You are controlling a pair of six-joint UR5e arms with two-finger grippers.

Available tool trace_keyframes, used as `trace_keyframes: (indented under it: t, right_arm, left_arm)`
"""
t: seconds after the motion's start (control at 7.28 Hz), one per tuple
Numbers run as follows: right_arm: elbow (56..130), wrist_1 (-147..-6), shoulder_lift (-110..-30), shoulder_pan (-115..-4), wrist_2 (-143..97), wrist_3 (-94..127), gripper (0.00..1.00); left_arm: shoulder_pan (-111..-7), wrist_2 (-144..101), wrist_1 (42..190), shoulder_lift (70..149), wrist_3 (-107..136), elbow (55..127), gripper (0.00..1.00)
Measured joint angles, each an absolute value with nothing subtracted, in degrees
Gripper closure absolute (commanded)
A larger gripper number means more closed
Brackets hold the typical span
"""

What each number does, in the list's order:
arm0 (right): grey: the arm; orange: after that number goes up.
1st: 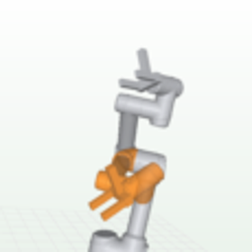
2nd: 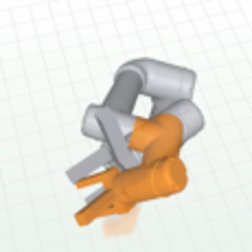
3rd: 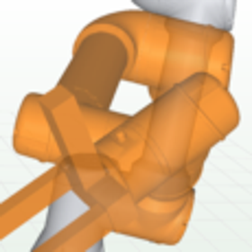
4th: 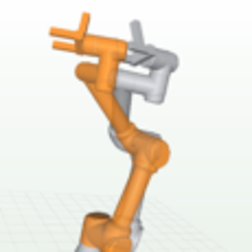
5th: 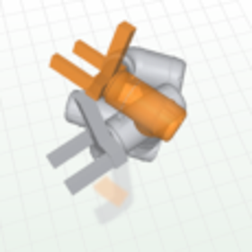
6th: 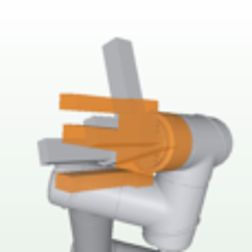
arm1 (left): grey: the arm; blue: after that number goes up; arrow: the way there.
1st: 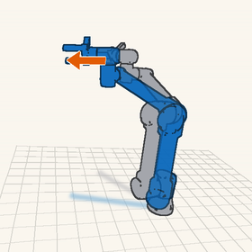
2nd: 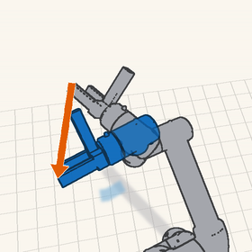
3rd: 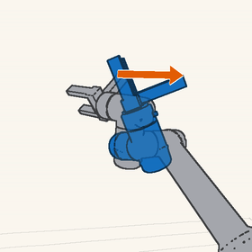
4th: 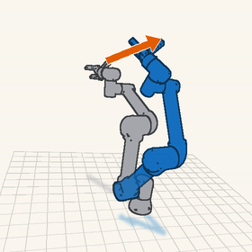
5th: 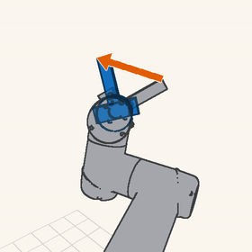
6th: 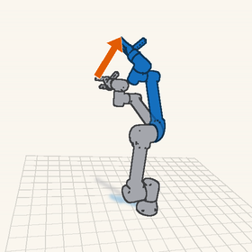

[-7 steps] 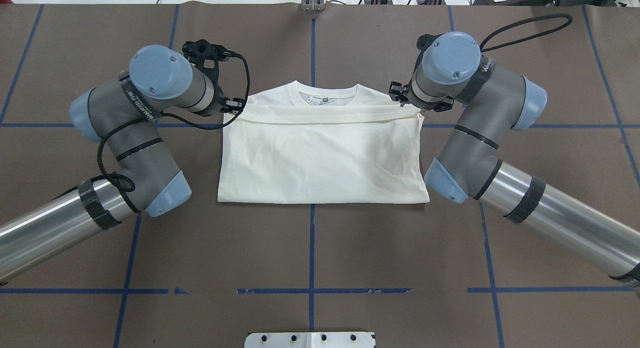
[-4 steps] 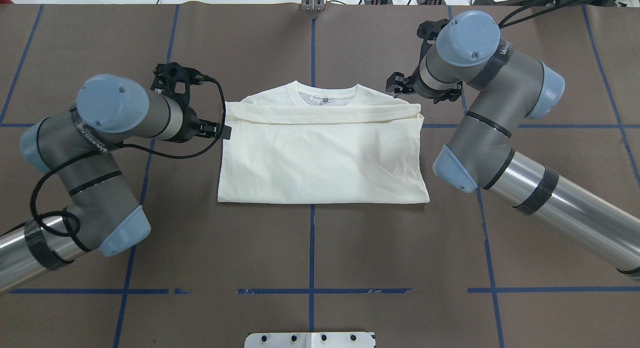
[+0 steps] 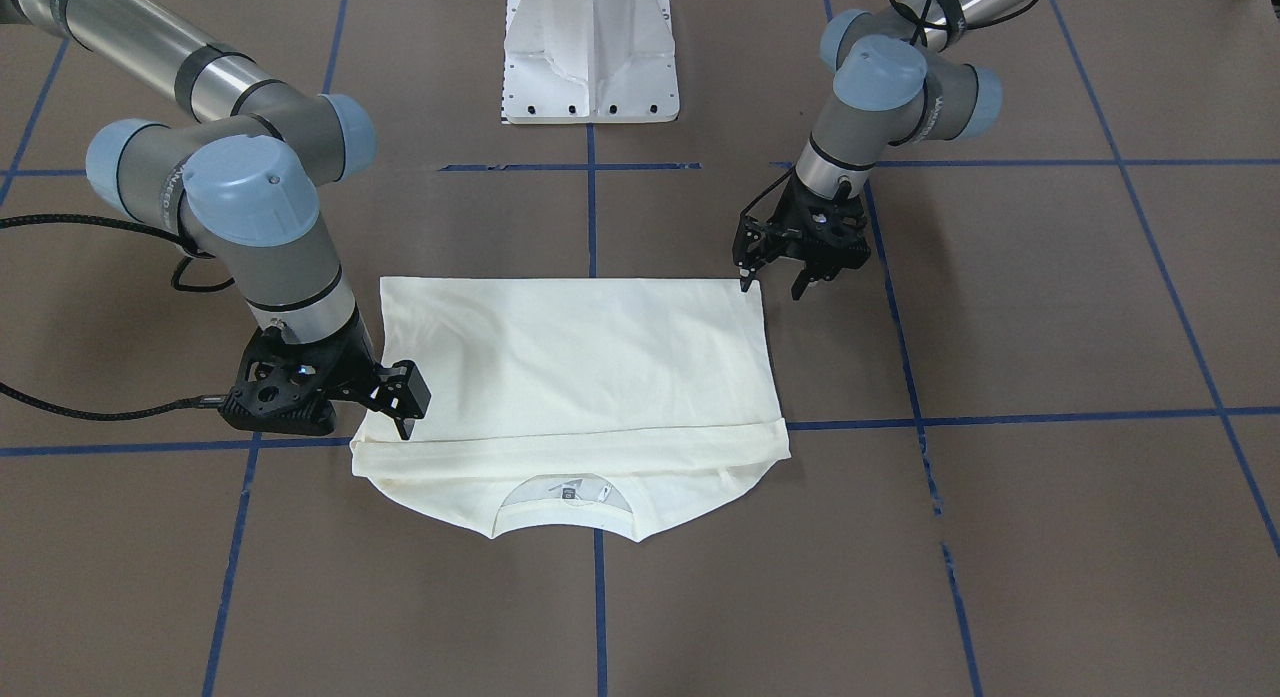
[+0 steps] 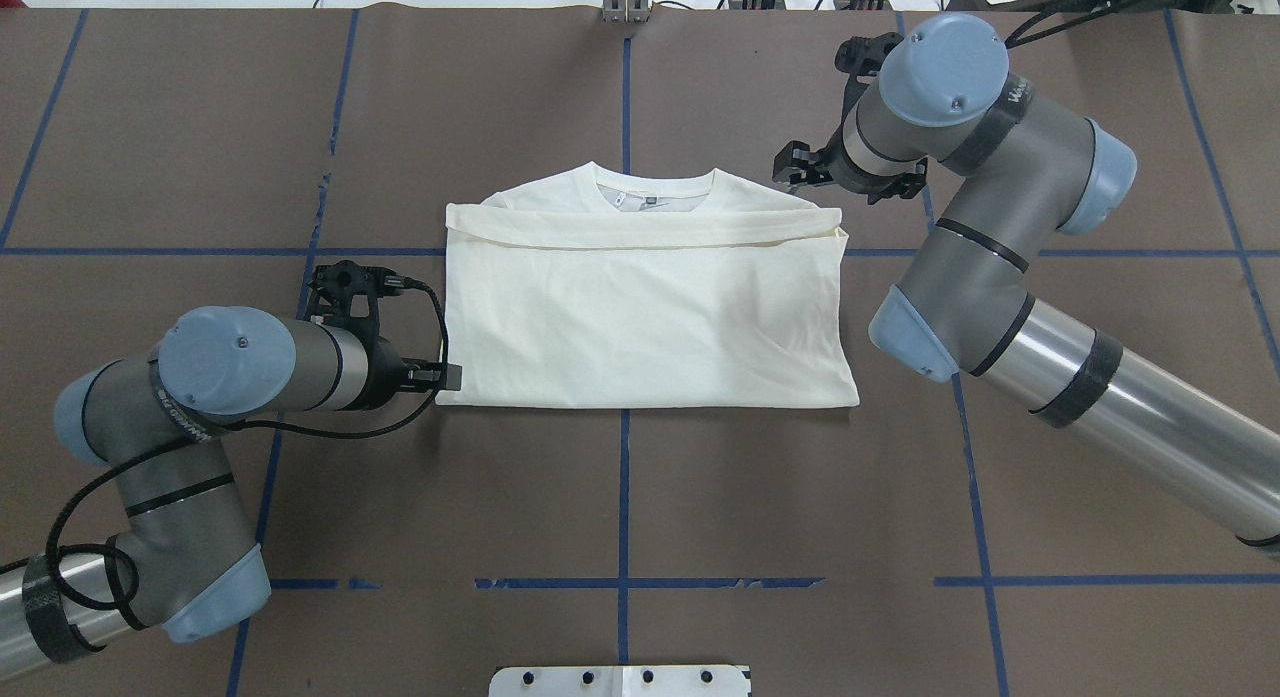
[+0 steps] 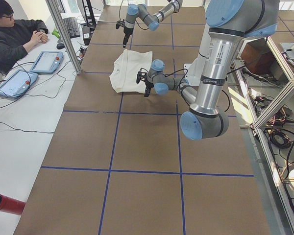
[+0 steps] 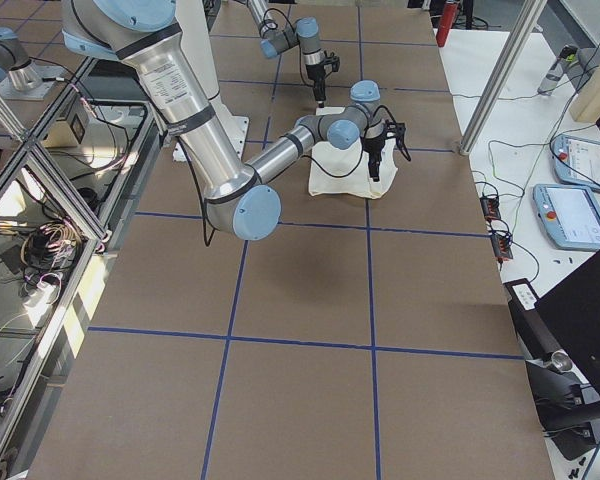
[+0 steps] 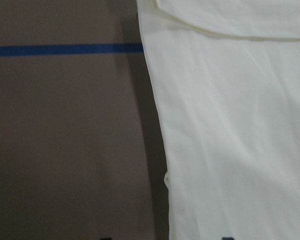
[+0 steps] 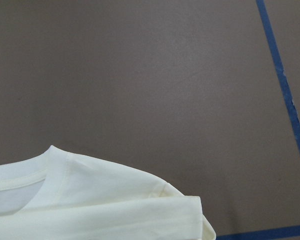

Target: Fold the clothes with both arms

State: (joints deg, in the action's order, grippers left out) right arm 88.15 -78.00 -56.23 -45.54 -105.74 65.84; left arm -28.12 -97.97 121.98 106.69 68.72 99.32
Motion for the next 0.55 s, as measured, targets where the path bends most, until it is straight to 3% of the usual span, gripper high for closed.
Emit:
trace_keyframes:
  t: [0.14,0.55]
  right_arm:
    - [88.15,-77.97,-56.20,-45.54,-105.84,65.83,0.00]
    - [88.11,-77.96,-56.26,-45.53,-105.83,65.77,0.00]
  left_arm:
    - [-27.66,-97.33,122.65,106.81,69.30,98.65,0.57]
    - [-27.44,-97.19,123.30,107.62,70.51,98.71,0.57]
